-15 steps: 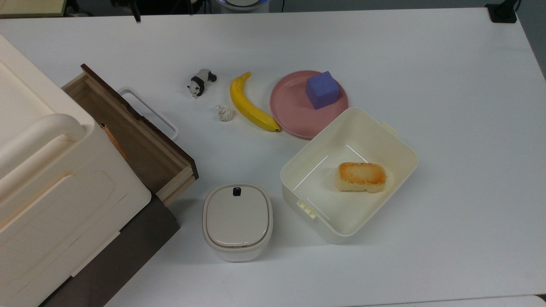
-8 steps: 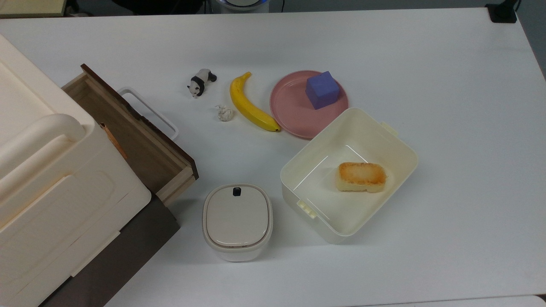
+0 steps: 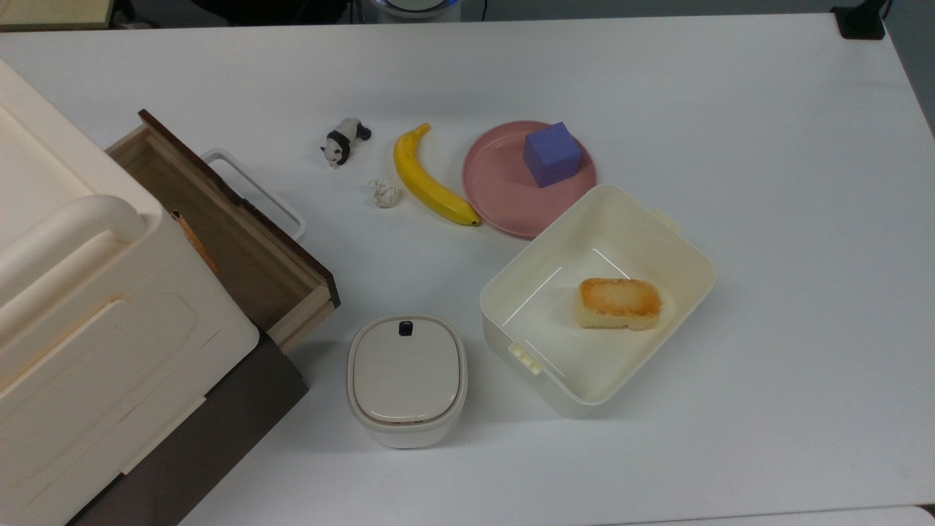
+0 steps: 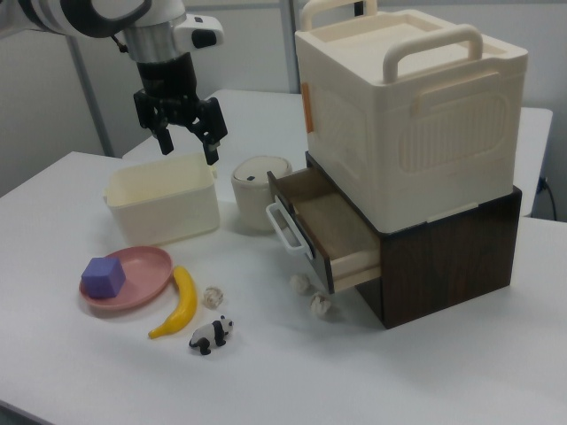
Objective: Slide the drawer open
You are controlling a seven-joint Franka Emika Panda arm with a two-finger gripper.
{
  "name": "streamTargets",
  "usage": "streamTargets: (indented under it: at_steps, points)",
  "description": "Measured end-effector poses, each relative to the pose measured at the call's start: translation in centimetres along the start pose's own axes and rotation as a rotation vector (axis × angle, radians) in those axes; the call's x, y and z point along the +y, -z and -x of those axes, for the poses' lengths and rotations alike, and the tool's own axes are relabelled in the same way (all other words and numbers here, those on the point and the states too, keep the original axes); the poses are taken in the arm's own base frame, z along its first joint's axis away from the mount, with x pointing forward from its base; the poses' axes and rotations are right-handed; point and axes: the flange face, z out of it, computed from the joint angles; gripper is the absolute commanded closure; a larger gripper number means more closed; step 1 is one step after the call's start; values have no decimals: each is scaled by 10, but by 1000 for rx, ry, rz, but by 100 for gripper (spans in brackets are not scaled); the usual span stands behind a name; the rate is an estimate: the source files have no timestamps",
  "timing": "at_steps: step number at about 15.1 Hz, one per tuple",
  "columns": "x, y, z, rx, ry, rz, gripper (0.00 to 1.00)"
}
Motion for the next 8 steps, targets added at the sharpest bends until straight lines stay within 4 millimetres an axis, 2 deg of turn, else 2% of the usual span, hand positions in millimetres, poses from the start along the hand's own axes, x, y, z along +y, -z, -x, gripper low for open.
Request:
streamTargets:
  at_steps: [4,8]
  points:
    - [-16,-3,-3,-6,-99,0,0]
    - [-14,-4,-4,-6,-117,0,0]
